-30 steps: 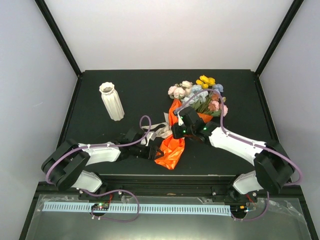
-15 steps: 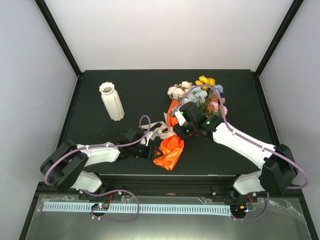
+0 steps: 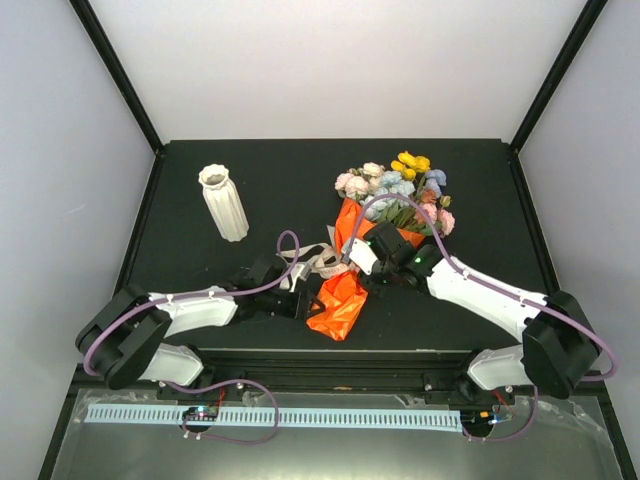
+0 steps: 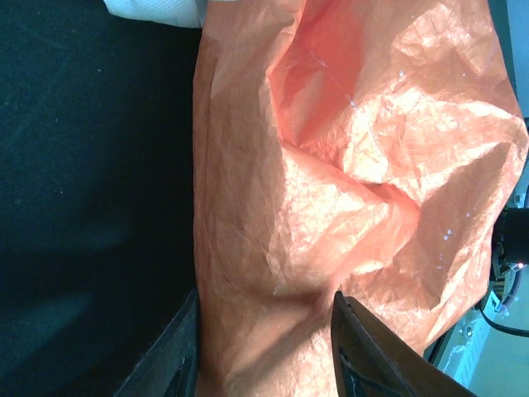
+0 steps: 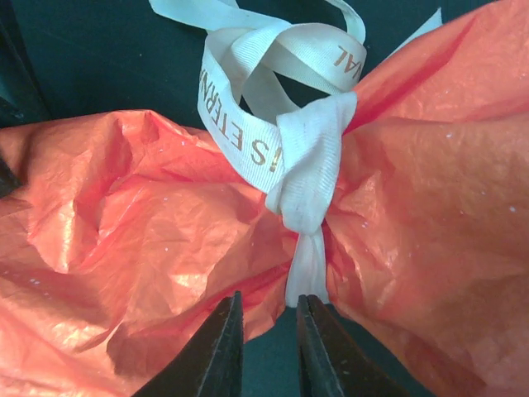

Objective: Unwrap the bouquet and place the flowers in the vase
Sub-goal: Untie the ribbon from the wrapping paper.

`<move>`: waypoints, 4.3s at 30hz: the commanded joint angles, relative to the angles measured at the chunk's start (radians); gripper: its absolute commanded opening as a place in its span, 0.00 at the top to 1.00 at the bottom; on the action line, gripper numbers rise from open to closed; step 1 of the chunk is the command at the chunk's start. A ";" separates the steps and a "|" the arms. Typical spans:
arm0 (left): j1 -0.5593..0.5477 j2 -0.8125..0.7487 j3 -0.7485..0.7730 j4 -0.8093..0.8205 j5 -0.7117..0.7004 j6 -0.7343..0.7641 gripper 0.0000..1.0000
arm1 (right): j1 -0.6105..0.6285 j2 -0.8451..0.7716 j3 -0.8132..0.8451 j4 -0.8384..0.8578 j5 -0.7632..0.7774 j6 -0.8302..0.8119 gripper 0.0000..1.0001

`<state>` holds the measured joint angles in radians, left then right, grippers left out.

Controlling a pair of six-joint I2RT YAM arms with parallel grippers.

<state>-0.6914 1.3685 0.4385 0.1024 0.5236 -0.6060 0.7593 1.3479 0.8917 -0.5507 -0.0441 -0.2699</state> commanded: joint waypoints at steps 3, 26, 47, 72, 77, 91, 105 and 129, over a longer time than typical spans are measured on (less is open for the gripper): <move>-0.004 -0.061 -0.036 -0.004 -0.040 -0.005 0.53 | -0.003 0.022 -0.049 0.185 -0.035 -0.154 0.81; -0.005 -0.044 -0.044 0.023 -0.049 -0.007 0.54 | -0.036 0.157 -0.041 0.206 0.020 -0.210 0.75; -0.004 -0.029 -0.040 0.028 -0.055 0.041 0.99 | -0.048 0.082 0.074 0.133 0.062 -0.104 0.99; -0.006 -0.035 -0.042 0.030 -0.076 0.045 0.98 | -0.155 -0.023 -0.020 0.293 -0.212 0.141 0.99; -0.006 -0.033 -0.044 0.028 -0.086 0.047 0.98 | -0.156 -0.086 -0.027 0.338 -0.033 0.183 0.99; -0.006 -0.038 -0.061 0.030 -0.098 0.047 0.98 | -0.248 -0.286 -0.136 0.473 0.253 0.330 0.99; -0.007 -0.023 -0.071 0.053 -0.107 0.037 0.98 | -0.327 -0.425 -0.128 0.460 0.427 0.337 0.99; -0.005 0.013 -0.050 0.065 -0.136 0.022 0.98 | -0.326 -0.451 -0.200 0.107 -0.232 0.630 0.83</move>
<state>-0.6960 1.3594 0.3725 0.1596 0.4179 -0.5781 0.4370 0.8810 0.6033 -0.2756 -0.1040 0.3145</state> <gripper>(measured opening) 0.018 0.099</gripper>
